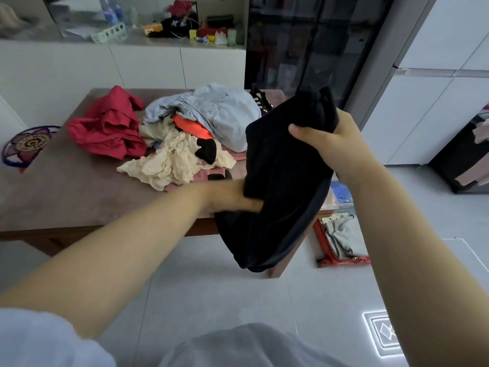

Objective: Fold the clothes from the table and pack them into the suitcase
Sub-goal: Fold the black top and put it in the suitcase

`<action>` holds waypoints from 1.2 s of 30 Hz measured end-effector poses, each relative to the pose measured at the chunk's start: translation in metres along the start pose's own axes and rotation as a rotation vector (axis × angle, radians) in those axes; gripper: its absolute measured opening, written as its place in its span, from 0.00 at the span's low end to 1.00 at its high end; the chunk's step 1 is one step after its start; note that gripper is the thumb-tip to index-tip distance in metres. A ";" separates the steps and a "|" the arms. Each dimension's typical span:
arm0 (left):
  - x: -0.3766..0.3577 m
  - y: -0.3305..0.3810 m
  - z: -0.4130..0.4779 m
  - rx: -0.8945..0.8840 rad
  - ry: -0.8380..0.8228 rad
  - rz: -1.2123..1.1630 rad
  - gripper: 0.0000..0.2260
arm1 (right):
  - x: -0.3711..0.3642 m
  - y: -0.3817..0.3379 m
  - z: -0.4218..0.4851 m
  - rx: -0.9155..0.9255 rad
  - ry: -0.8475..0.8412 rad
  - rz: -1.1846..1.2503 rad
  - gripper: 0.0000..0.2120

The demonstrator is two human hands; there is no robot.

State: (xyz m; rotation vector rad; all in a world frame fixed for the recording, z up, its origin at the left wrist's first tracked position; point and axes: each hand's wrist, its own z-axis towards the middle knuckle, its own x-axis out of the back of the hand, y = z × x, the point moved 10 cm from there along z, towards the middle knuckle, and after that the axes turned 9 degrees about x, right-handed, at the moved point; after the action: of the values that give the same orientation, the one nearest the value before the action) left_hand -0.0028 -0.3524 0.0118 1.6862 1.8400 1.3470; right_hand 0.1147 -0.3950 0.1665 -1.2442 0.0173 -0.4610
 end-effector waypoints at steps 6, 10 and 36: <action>-0.033 -0.064 0.040 -0.002 0.073 0.335 0.42 | 0.026 0.003 -0.005 0.031 0.078 -0.072 0.08; 0.005 -0.093 0.050 0.174 0.359 0.672 0.50 | 0.042 0.013 -0.007 0.009 0.129 -0.095 0.09; 0.077 -0.135 0.111 0.126 0.468 0.736 0.12 | 0.037 0.105 0.006 -0.229 0.163 -0.134 0.13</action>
State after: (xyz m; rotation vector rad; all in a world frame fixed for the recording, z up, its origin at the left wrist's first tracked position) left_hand -0.0226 -0.2183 -0.1230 2.4185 1.5826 2.0893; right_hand 0.1844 -0.3773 0.0812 -1.4351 0.1290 -0.6907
